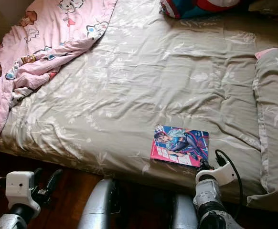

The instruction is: Clean up the room

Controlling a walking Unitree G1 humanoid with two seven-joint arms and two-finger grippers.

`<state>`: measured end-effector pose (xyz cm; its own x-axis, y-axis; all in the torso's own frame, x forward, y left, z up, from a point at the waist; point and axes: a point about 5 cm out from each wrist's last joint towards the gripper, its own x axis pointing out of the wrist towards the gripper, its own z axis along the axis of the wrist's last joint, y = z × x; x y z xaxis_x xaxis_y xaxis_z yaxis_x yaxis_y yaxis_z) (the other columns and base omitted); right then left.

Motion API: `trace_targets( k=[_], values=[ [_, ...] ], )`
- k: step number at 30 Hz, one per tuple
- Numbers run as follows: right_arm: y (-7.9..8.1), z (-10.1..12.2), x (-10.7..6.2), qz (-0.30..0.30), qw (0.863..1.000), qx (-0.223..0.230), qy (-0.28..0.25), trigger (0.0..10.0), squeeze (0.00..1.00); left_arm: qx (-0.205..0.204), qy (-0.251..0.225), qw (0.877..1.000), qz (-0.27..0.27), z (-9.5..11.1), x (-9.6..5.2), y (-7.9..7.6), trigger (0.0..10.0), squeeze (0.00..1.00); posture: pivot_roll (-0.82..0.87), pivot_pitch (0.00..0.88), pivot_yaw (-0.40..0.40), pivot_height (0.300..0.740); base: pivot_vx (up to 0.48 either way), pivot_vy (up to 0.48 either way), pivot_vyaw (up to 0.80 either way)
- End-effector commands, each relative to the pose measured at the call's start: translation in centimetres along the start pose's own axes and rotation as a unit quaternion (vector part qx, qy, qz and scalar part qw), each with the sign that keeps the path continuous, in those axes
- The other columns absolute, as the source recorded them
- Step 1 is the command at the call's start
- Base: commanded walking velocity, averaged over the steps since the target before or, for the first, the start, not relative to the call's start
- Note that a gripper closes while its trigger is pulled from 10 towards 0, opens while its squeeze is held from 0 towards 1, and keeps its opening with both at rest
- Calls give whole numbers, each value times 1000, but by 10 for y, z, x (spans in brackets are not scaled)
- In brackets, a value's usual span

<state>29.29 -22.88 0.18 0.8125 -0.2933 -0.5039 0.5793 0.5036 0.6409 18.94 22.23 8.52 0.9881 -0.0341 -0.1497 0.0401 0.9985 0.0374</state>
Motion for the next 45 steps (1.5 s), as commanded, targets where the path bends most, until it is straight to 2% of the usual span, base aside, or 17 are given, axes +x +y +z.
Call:
trace_targets(
  k=[1, 10, 15, 16, 17, 18, 24, 26, 28, 29, 30, 31, 33, 36, 39, 43, 45],
  values=[
    [-16, -8, -4, -28, 999, -4, 16, 10000, 0, 2, 24, 1000, 11, -10, -5, 3, 10000, 0, 151, 337, 129, 647, 0, 0, 0],
    [-9, 1, -1, -7, 1000, -26, 3, 10000, 0, 0, 26, 1000, 9, -12, -2, 0, 10000, 0, 142, 332, 123, 647, 0, 0, 0],
    [-10, -2, -2, -8, 1000, -27, 6, 10000, 0, -1, 28, 1000, 9, -14, 0, 0, 10000, 0, 135, 325, 121, 647, 0, 0, 0],
    [-11, -4, -3, -8, 1000, -27, 9, 10000, 247, -1, 28, 1000, 9, -15, 0, 0, 10000, 0, 135, 325, 121, 647, 0, 0, 0],
    [-11, -5, -3, -8, 1000, -27, 10, 10000, 831, -1, 28, 1000, 9, -15, 1, 0, 10000, 0, 134, 323, 121, 647, 0, 0, 0],
    [-11, -5, -3, -9, 1000, -27, 10, 10000, 1000, -1, 28, 1000, 9, -15, 1, 0, 10000, 0, 134, 322, 121, 647, 0, 0, 0],
    [-12, -5, -4, -13, 1000, -28, -1, 10000, 1000, -3, 26, 1000, 10, -17, 6, -1, 10000, 0, 129, 309, 117, 647, 0, 0, 0],
    [-8, -1, -3, 0, 999, -45, -16, 10000, 1000, -4, 23, 1000, 10, -17, 9, -1, 10000, 0, 126, 298, 113, 647, 0, 0, 0],
    [0, 3, -3, 25, 994, -99, -41, 10000, 1000, -7, 21, 1000, 11, -18, 14, -2, 10000, 0, 108, 278, 103, 647, 0, 0, 0],
    [4, 4, -3, 41, 990, -127, -53, 10000, 412, -9, 19, 1000, 13, -18, 16, -2, 10000, 0, 102, 271, 99, 647, 0, 0, 0],
    [8, 6, -4, 55, 985, -147, -64, 10000, 0, -11, 18, 1000, 14, -19, 19, -3, 10000, 0, 92, 257, 93, 647, 0, 0, 0],
    [11, 8, -5, 75, 976, -187, -81, 10000, 0, -15, 15, 1000, 14, -21, 25, -4, 10000, 0, 79, 241, 85, 647, 0, 0, 0],
    [12, 9, -7, 90, 966, -222, -94, 10000, 0, -21, 12, 1000, 16, -22, 28, -5, 10000, 0, 75, 236, 83, 647, 0, 0, 0],
    [8, 6, -11, 106, 956, -254, -100, 10000, 0, -37, 11, 999, 22, -27, 41, -8, 10000, 0, 32, 184, 57, 647, 0, 0, 0],
    [0, -3, -17, 116, 953, -267, -88, 10000, 0, -55, 17, 998, 34, -34, 49, -8, 10000, 0, 16, 163, 48, 647, 0, 0, 0],
    [-18, -20, -24, 111, 948, -292, -54, 10000, 0, -63, 38, 997, 38, -48, 53, -9, 10000, 0, -7, 131, 38, 647, 0, 0, 0],
    [-35, -31, -29, 93, 944, -316, -21, 10000, 0, -63, 61, 995, 43, -61, 54, -8, 10000, 0, -21, 108, 34, 647, 0, 0, 0]
  ],
)
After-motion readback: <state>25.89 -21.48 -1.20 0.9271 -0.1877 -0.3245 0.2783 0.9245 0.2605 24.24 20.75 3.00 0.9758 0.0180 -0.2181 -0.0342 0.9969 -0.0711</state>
